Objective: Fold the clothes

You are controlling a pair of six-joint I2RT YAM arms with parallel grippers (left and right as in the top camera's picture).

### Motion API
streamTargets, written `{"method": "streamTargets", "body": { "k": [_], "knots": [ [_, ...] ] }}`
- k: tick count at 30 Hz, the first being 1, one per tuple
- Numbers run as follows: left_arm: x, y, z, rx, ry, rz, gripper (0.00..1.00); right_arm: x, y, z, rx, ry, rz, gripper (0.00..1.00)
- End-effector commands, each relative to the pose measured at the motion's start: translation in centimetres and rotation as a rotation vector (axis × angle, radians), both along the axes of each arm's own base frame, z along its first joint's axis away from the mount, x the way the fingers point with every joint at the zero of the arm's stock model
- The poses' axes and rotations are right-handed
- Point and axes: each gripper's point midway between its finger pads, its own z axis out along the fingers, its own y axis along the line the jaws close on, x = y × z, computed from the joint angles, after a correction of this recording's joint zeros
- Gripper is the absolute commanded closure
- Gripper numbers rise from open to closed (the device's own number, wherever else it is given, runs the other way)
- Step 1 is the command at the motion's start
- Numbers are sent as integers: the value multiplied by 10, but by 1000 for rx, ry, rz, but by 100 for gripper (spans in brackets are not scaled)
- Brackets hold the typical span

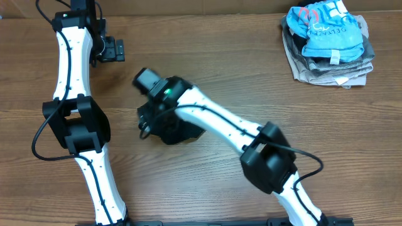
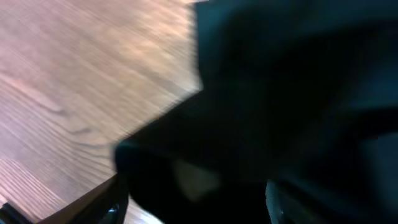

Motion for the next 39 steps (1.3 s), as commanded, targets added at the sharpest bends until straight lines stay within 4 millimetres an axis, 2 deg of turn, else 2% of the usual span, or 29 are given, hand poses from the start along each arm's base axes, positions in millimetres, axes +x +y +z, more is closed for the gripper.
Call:
{"method": "streamTargets", "body": {
  "k": [1, 4, 7, 9, 12, 15, 18, 23, 30, 35, 39],
  "knots": [
    [-1, 10, -5, -11, 1, 32, 0, 23, -21, 76, 95, -112, -36, 34],
    [-1, 13, -5, -11, 0, 39, 0, 35, -41, 90, 98, -127, -56, 49],
    [-1, 15, -4, -12, -1, 41, 0, 41, -54, 87, 79, -115, -74, 70],
    [0, 15, -4, -11, -3, 41, 0, 43, -59, 79, 61, -103, -74, 80],
    [0, 15, -4, -11, -5, 42, 0, 44, -63, 56, 32, -77, -80, 90],
    [0, 15, -4, -11, -4, 41, 0, 38, -63, 16, 5, -15, -78, 94],
    [-1, 15, -4, -11, -2, 41, 0, 26, -60, -13, 22, 54, -61, 96],
    [-2, 15, -5, -12, 1, 42, 0, 22, -68, -49, -9, 102, -62, 96],
    [-2, 15, -5, -12, 1, 42, 0, 38, -96, -66, 15, 167, -51, 96],
    [0, 14, -4, -13, -3, 41, 0, 42, -137, -79, -40, 243, -71, 96],
    [3, 10, -4, -40, -17, 33, 0, 63, -178, -83, -112, 217, -143, 96]
  ]
}}
